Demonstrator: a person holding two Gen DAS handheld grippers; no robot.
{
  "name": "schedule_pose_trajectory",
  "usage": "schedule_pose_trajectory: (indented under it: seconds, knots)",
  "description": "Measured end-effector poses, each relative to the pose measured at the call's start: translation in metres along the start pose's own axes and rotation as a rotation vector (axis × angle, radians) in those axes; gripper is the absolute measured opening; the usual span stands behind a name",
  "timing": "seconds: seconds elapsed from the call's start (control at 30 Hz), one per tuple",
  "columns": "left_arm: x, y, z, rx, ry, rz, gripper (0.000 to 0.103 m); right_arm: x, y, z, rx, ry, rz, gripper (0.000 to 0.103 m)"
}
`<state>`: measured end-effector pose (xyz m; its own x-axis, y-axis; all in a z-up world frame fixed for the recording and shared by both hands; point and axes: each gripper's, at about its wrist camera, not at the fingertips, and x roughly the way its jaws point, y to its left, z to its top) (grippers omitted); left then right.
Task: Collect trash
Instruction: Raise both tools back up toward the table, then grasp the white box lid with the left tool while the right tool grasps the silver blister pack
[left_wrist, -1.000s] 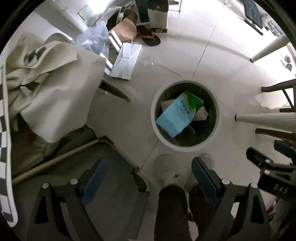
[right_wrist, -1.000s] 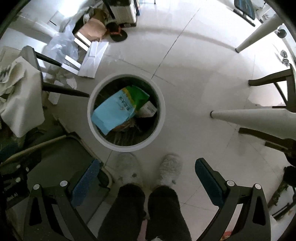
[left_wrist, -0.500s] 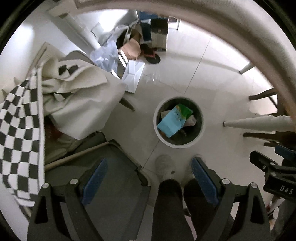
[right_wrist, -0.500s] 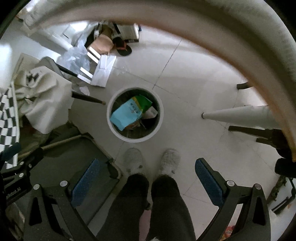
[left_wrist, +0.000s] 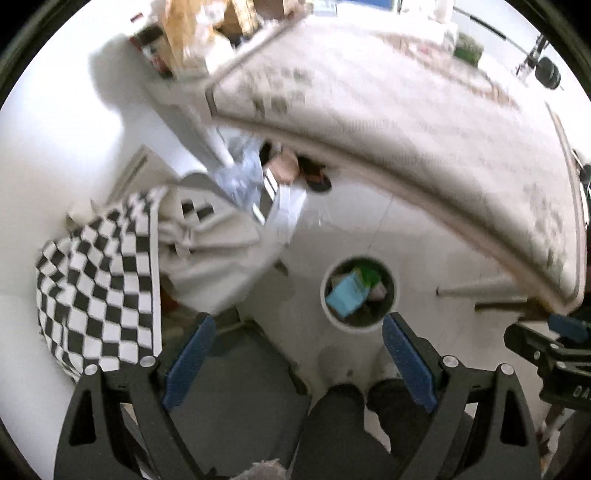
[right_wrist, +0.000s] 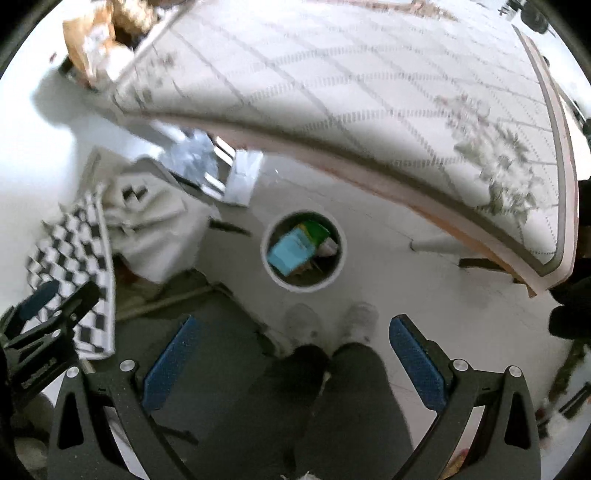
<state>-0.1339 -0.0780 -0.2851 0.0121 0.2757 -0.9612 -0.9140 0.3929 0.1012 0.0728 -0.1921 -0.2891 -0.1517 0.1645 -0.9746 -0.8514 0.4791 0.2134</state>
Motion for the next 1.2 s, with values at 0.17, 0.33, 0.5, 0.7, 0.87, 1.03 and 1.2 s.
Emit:
schedule_pose_trajectory:
  seconds: [0.17, 0.33, 0.5, 0.7, 0.87, 1.03, 1.2]
  knots:
    - [-0.016, -0.022, 0.059, -0.006, -0.098, 0.022, 0.093, -0.045, -0.024, 0.064, 0.068, -0.098, -0.003, 0.103]
    - [0.003, -0.074, 0.121, 0.022, -0.093, 0.014, 0.103, -0.064, -0.073, 0.148, 0.114, -0.160, -0.069, 0.103]
    - [0.039, -0.139, 0.192, 0.030, -0.049, 0.040, 0.103, -0.059, -0.148, 0.257, 0.255, -0.188, -0.080, 0.103]
    - [0.105, -0.201, 0.284, 0.006, 0.073, 0.073, 0.103, -0.021, -0.230, 0.381, 0.472, -0.161, -0.042, 0.103]
    - [0.147, -0.219, 0.335, -0.009, 0.158, 0.081, 0.103, 0.013, -0.263, 0.465, 0.569, -0.156, -0.022, 0.103]
    - [0.169, -0.220, 0.363, -0.040, 0.196, 0.113, 0.103, 0.040, -0.265, 0.514, 0.569, -0.144, -0.037, 0.103]
    - [0.175, -0.217, 0.369, -0.049, 0.222, 0.131, 0.103, 0.063, -0.253, 0.538, 0.541, -0.120, -0.083, 0.098]
